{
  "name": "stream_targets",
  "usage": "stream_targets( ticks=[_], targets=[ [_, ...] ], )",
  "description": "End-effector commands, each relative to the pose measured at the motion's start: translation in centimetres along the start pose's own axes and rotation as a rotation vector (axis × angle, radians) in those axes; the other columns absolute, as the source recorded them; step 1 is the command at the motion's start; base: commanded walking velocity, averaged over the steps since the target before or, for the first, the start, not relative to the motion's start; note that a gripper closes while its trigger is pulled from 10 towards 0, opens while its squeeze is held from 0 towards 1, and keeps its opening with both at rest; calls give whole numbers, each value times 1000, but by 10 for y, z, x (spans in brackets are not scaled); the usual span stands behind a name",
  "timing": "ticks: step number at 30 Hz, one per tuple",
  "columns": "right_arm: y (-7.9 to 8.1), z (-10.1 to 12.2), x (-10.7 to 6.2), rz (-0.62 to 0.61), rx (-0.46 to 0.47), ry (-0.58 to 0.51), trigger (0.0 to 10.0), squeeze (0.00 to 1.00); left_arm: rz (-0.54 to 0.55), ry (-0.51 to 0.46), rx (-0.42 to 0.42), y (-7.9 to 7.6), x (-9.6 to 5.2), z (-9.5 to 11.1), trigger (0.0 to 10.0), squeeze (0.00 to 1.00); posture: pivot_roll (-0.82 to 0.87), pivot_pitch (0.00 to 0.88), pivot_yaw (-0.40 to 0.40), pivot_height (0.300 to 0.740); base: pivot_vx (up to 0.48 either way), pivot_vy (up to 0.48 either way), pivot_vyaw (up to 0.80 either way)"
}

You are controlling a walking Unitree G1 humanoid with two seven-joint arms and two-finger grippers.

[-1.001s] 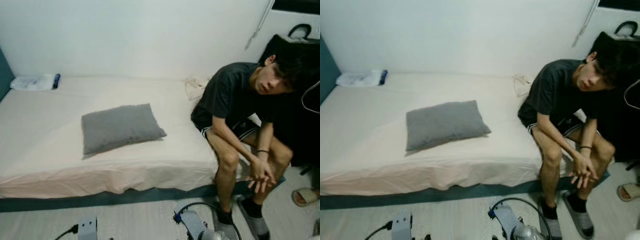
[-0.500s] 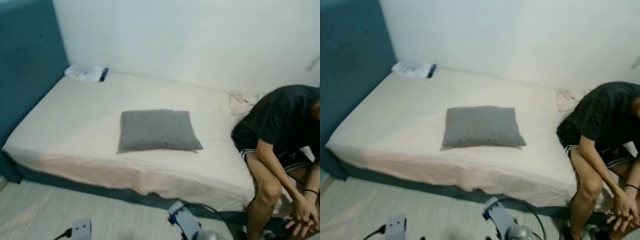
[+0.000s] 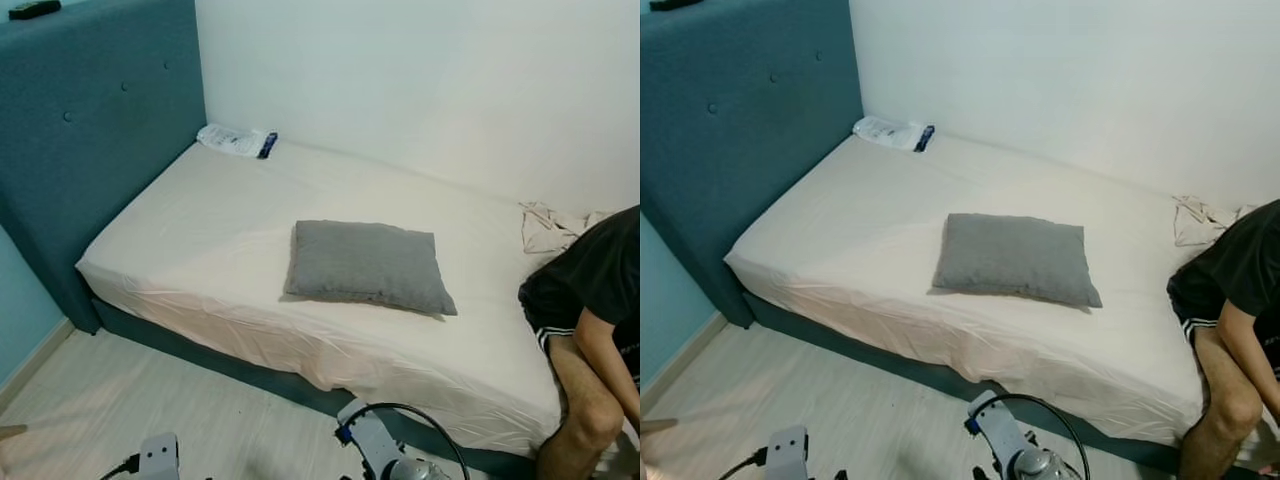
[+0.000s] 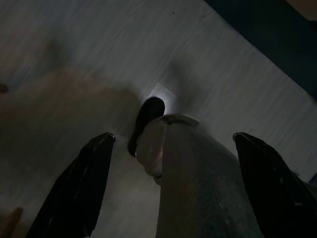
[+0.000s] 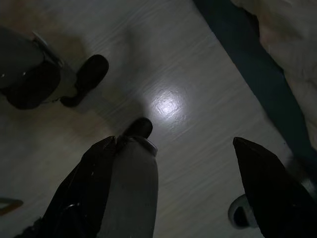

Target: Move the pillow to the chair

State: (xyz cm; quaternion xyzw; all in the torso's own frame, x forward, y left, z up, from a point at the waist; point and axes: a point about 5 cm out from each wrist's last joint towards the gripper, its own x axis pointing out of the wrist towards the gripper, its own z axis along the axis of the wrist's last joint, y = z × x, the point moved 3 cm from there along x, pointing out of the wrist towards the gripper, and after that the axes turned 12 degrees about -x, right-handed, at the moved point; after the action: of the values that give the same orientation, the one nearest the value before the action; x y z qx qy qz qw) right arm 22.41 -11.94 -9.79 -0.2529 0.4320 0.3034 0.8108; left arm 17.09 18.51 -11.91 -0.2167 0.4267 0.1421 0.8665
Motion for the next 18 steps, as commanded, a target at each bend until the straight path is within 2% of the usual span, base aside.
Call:
stream_targets(
  ticks=[1,4,10,18],
  targets=[
    [-1,-10,-1,-2,22,30,10000,0,-11,33,7,-4,-1,-9,10000,0,98,60,-138,740,0,0,-744],
    [-3,-8,-2,-17,16,26,10000,0,-12,30,8,-5,-1,-9,10000,0,98,62,-143,740,0,0,-550],
    [-5,-9,-2,-25,-32,36,10000,0,-12,30,13,-5,-1,-10,10000,0,102,51,-157,740,0,0,0],
    [-3,-15,-2,-33,-5,53,10000,0,-9,17,9,-4,-2,-10,10000,0,110,41,-146,740,0,0,0]
  ],
)
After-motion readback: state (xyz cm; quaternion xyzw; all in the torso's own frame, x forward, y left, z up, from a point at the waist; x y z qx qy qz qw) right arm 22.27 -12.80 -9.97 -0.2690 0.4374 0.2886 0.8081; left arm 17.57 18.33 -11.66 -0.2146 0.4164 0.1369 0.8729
